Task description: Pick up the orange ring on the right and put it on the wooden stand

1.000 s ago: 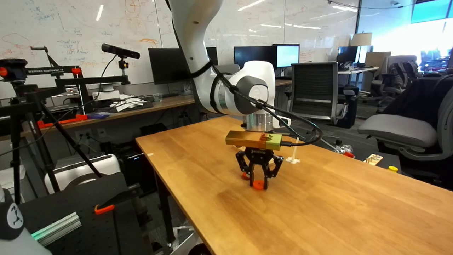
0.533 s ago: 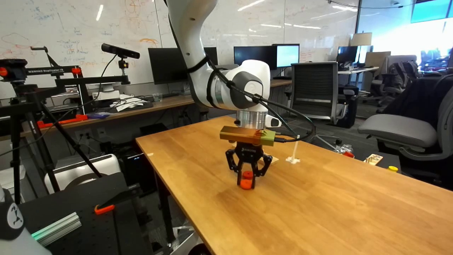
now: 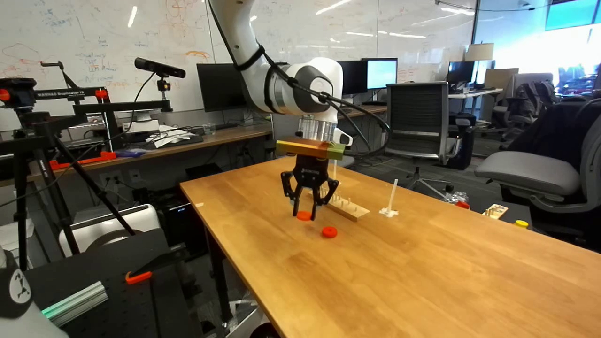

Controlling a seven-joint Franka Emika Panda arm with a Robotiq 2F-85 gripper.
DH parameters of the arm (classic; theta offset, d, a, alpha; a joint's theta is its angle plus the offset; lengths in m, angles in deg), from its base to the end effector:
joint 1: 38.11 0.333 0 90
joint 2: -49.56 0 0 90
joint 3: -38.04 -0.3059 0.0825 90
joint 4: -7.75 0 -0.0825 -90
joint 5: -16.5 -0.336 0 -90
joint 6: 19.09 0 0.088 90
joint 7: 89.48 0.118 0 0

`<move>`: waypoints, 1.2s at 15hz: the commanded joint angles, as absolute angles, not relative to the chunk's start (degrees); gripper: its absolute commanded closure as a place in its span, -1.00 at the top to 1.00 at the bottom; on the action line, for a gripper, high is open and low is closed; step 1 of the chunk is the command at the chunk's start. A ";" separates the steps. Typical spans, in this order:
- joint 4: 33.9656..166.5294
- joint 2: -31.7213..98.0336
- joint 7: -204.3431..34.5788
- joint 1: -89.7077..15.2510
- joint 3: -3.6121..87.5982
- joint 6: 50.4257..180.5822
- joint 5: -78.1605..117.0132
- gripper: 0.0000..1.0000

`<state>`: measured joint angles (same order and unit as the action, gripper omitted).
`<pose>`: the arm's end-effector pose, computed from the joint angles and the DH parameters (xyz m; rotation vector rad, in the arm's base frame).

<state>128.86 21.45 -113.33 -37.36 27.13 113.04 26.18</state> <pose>0.5007 0.1006 0.1831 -2.8855 -1.1229 0.4424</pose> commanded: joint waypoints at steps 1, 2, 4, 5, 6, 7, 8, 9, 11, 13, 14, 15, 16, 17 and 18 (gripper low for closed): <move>124.72 22.40 -115.06 -35.78 27.06 103.29 25.12 -0.64; 123.67 22.20 -115.40 -35.98 26.69 103.10 23.94 -0.64; 121.30 21.46 -115.53 -36.24 26.24 103.69 21.48 -0.64; 120.17 21.04 -115.38 -36.33 26.15 104.28 20.15 -0.64; 119.28 20.83 -114.98 -36.37 26.15 105.14 18.97 -0.64; 118.21 20.60 -114.52 -36.38 26.16 105.90 17.73 -0.64; 117.17 20.43 -114.18 -36.33 26.22 106.28 16.71 -0.64; 115.95 20.18 -114.07 -36.34 26.23 106.02 15.68 -0.64; 114.03 19.63 -113.07 -36.06 26.80 106.09 14.87 -0.64; 112.37 19.02 -112.40 -36.19 27.47 105.67 14.67 -0.64; 111.76 18.80 -112.09 -36.28 27.82 105.42 14.81 -0.64; 111.04 18.57 -112.08 -36.67 28.11 105.02 14.68 -0.64; 110.35 18.29 -112.17 -36.98 28.34 104.47 14.61 -0.64; 109.43 17.94 -112.44 -37.54 28.50 103.43 14.24 -0.64; 108.76 17.66 -112.42 -38.00 28.65 102.82 13.84 -0.64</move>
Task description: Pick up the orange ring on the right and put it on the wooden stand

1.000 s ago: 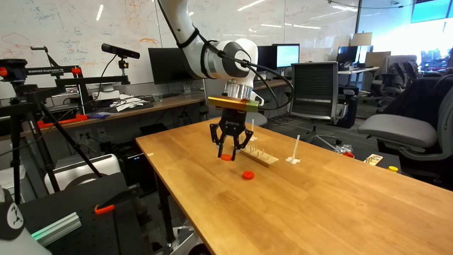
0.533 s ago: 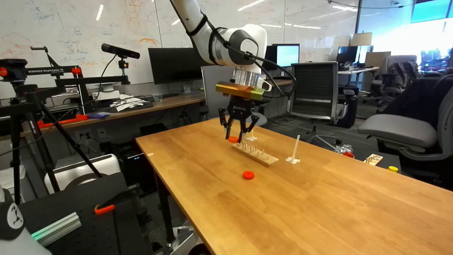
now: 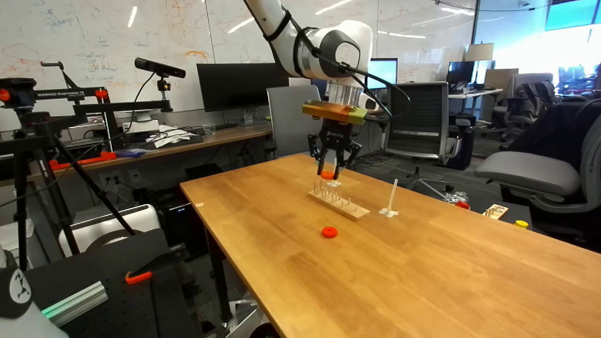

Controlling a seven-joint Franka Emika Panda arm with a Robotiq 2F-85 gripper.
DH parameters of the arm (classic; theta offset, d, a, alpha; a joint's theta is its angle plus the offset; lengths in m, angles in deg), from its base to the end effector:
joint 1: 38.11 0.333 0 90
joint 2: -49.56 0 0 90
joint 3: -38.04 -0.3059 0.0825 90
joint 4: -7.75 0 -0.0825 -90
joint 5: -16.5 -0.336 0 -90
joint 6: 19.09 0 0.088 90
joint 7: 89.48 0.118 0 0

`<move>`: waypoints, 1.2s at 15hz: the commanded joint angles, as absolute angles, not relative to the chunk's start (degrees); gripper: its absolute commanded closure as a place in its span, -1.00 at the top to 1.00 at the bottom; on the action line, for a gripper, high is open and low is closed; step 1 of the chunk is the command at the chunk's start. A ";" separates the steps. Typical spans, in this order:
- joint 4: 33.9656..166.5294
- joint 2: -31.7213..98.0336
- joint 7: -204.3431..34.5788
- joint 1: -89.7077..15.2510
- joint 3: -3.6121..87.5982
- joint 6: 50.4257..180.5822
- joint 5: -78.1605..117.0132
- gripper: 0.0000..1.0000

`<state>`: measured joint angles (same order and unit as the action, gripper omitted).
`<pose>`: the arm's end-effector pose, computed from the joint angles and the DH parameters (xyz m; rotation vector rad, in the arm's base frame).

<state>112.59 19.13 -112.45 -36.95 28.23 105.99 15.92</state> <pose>0.5778 0.1062 0.2468 -2.8970 -0.8488 0.2416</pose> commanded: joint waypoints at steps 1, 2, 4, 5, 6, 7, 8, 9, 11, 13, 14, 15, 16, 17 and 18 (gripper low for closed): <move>111.92 18.85 -112.53 -37.10 28.69 105.58 15.54 -0.64; 111.71 18.70 -112.60 -37.38 28.82 105.52 15.49 -0.14; 111.85 18.52 -112.60 -37.40 28.86 105.54 15.50 -0.14; 111.87 18.46 -112.58 -37.22 28.82 105.55 15.52 -0.14; 111.87 18.41 -112.57 -37.05 28.78 105.55 15.54 -0.14; 111.87 18.41 -112.57 -37.04 28.78 105.55 15.54 -0.14; 111.87 18.41 -112.57 -37.03 28.78 105.55 15.54 -0.14; 111.91 17.84 -112.00 -36.33 29.06 106.52 16.53 -0.64; 112.53 17.69 -111.28 -36.16 28.86 110.57 16.24 -0.64; 112.73 17.27 -111.10 -36.36 28.34 115.05 15.24 -0.64; 113.13 17.11 -111.01 -36.51 28.05 118.02 14.78 -0.64; 113.33 16.82 -110.60 -36.47 27.91 120.86 14.67 -0.64; 113.12 16.45 -110.23 -36.33 27.91 121.93 14.99 -0.64; 113.23 16.12 -109.77 -36.20 28.00 123.54 15.30 -0.64; 113.36 15.96 -109.30 -36.06 28.22 124.22 15.70 -0.64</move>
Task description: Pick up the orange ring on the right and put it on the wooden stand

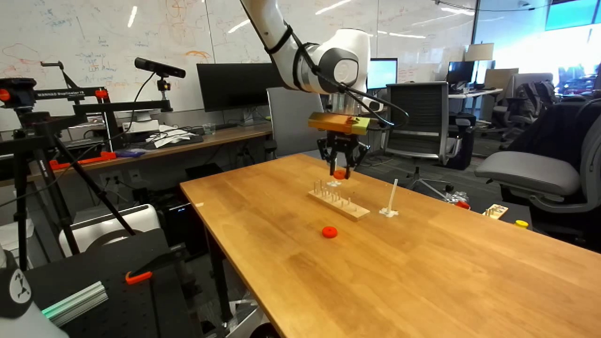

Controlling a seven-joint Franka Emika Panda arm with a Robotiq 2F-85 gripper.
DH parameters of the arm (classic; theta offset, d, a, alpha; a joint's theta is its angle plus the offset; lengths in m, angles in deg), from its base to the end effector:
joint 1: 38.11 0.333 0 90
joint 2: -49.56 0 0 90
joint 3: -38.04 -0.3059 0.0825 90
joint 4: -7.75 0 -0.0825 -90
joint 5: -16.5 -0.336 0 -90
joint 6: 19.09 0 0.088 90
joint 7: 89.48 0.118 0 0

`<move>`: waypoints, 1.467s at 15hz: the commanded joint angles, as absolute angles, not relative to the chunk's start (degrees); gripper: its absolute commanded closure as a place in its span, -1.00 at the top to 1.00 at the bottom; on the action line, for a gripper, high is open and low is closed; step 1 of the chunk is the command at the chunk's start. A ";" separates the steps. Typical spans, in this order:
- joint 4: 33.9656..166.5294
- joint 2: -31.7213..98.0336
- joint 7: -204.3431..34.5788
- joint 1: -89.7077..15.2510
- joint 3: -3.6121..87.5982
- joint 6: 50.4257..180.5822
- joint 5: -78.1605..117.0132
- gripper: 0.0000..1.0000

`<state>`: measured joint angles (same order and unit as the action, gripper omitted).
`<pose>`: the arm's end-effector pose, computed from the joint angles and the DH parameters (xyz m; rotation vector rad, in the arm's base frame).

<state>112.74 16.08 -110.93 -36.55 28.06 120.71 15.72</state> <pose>0.6027 0.1150 0.2346 -2.9315 -0.8044 -0.0610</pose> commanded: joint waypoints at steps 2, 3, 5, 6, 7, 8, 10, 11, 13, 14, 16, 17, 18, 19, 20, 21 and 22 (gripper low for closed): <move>113.61 15.55 -108.23 -35.81 28.83 124.57 16.40 -0.64; 113.83 15.39 -107.65 -35.72 29.24 124.46 16.78 -0.64; 113.64 14.71 -106.48 -35.48 29.99 123.96 17.45 -0.64; 113.60 14.43 -106.13 -35.56 30.17 123.60 17.46 -0.64; 113.63 14.08 -105.97 -35.67 30.34 123.84 17.45 -0.64; 113.76 13.76 -105.67 -35.64 30.56 125.09 17.48 -0.64; 114.03 13.38 -105.56 -35.65 30.76 126.79 17.71 -0.64; 114.19 13.25 -105.79 -35.81 30.56 127.28 17.62 -0.64; 114.09 12.77 -105.44 -35.48 30.64 127.54 17.91 -0.64; 114.10 12.60 -105.04 -35.07 30.99 127.21 18.49 -0.64; 114.25 12.33 -104.12 -34.48 31.42 126.40 19.64 -0.64; 114.59 12.26 -103.69 -34.24 31.61 126.57 20.12 -0.64; 114.79 12.16 -103.35 -34.04 31.74 126.55 20.50 -0.64; 114.96 12.10 -103.10 -33.87 31.82 126.68 20.76 -0.64; 115.11 12.09 -103.02 -33.89 31.73 126.63 20.94 -0.64; 115.33 12.10 -103.14 -34.00 31.56 126.76 21.03 -0.64; 115.51 12.11 -103.22 -34.07 31.42 127.25 21.03 -0.64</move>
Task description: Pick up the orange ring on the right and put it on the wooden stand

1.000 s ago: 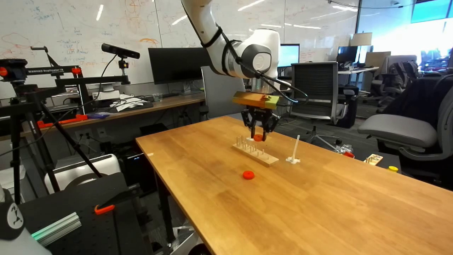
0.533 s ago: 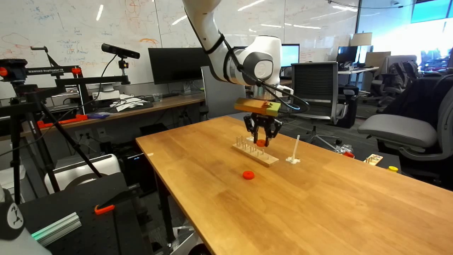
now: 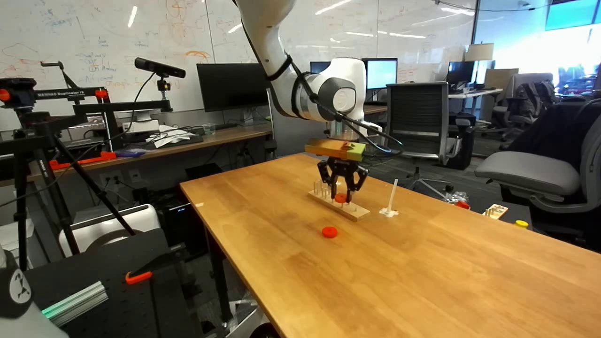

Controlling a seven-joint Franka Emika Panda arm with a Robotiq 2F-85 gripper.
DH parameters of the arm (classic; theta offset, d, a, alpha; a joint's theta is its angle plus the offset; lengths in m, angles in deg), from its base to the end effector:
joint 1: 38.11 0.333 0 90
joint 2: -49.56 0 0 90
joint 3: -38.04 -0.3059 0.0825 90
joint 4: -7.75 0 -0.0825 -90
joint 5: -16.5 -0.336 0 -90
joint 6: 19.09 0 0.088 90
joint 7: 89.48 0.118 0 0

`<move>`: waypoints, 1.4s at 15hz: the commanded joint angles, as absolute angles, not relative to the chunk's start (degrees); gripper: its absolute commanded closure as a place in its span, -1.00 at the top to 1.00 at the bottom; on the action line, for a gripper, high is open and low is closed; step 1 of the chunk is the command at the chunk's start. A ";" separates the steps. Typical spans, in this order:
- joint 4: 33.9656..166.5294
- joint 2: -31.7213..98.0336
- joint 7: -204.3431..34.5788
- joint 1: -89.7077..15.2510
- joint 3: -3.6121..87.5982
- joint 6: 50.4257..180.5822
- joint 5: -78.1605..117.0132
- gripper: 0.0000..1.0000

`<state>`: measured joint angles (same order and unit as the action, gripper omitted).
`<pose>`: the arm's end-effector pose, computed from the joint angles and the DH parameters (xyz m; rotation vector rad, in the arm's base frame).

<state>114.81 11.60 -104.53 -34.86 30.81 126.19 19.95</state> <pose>0.5933 0.1059 0.1806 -3.0147 -0.7187 -0.0195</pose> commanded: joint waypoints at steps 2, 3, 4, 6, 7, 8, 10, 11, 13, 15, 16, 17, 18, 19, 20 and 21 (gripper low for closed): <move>115.50 12.07 -103.46 -34.19 31.17 127.90 20.88 -0.64; 115.46 12.06 -103.57 -34.25 31.04 128.24 20.79 -0.64; 115.39 12.00 -103.60 -34.23 30.96 128.94 20.75 -0.64; 115.08 11.83 -103.29 -33.86 31.10 129.77 20.97 -0.64; 114.99 11.72 -103.27 -33.77 31.10 130.20 20.99 -0.64; 114.72 11.49 -103.30 -33.67 31.07 130.19 20.98 -0.64; 114.17 11.01 -103.23 -33.43 31.12 129.88 21.01 -0.64; 113.87 10.76 -103.20 -33.34 31.10 129.57 20.97 -0.64; 113.58 10.48 -103.15 -33.21 31.08 129.55 20.94 -0.64; 113.11 10.22 -103.26 -33.28 30.94 129.47 20.77 -0.64; 112.68 10.03 -103.15 -33.26 30.99 129.16 20.73 -0.64; 112.46 9.91 -103.13 -33.28 30.96 129.06 20.67 -0.64; 112.19 9.80 -103.13 -33.29 30.98 129.04 20.69 -0.64; 111.95 9.73 -103.07 -33.28 31.01 129.05 20.67 -0.64; 111.64 9.65 -103.06 -33.33 30.98 128.89 20.61 -0.64; 111.31 9.52 -103.05 -33.37 30.96 128.70 20.55 -0.64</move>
